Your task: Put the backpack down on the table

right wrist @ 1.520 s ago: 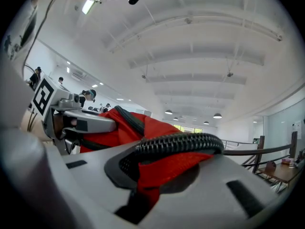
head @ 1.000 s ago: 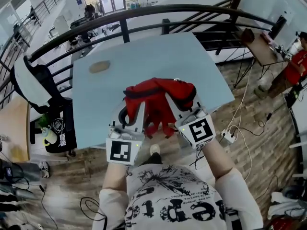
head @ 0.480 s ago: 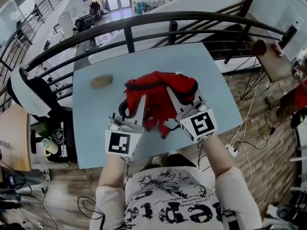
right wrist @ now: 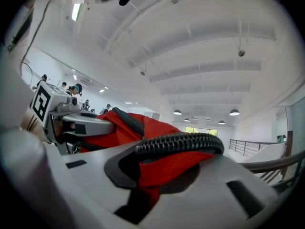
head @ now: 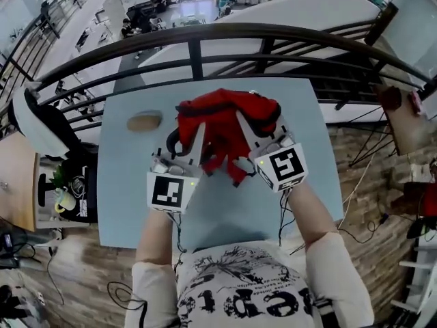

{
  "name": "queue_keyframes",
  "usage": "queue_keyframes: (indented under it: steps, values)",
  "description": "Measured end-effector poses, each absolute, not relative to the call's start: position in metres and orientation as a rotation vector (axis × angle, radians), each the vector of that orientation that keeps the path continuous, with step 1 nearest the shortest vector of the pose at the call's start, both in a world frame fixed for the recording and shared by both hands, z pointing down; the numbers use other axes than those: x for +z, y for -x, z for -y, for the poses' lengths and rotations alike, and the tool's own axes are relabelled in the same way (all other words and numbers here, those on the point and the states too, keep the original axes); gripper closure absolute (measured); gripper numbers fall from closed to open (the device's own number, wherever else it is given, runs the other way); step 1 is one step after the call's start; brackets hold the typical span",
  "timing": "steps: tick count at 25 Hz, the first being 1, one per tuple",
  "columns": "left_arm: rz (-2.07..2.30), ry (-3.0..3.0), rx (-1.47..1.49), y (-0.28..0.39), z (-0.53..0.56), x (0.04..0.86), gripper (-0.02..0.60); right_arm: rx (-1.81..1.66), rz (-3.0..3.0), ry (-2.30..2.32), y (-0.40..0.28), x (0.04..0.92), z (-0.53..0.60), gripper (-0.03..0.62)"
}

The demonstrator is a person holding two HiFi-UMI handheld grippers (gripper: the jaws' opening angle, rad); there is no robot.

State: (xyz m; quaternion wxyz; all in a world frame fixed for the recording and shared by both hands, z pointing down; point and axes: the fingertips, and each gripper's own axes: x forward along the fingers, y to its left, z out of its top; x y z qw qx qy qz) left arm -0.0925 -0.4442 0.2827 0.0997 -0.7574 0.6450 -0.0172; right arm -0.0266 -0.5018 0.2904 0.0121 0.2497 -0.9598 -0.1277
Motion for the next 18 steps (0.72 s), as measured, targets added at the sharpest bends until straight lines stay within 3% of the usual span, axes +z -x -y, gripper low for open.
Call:
queue_keyframes:
  steps: [11, 18]
  values:
    - [-1.969, 2.132, -0.094, 0.138, 0.566, 0.318, 0.526, -0.36, 2.995, -0.703, 0.071, 0.331, 0.625, 0.54]
    - [-2.069, 2.204, -0.176, 0.148, 0.594, 0.382, 0.526, -0.264, 2.915, -0.658, 0.078, 0.395, 0.651, 0.537]
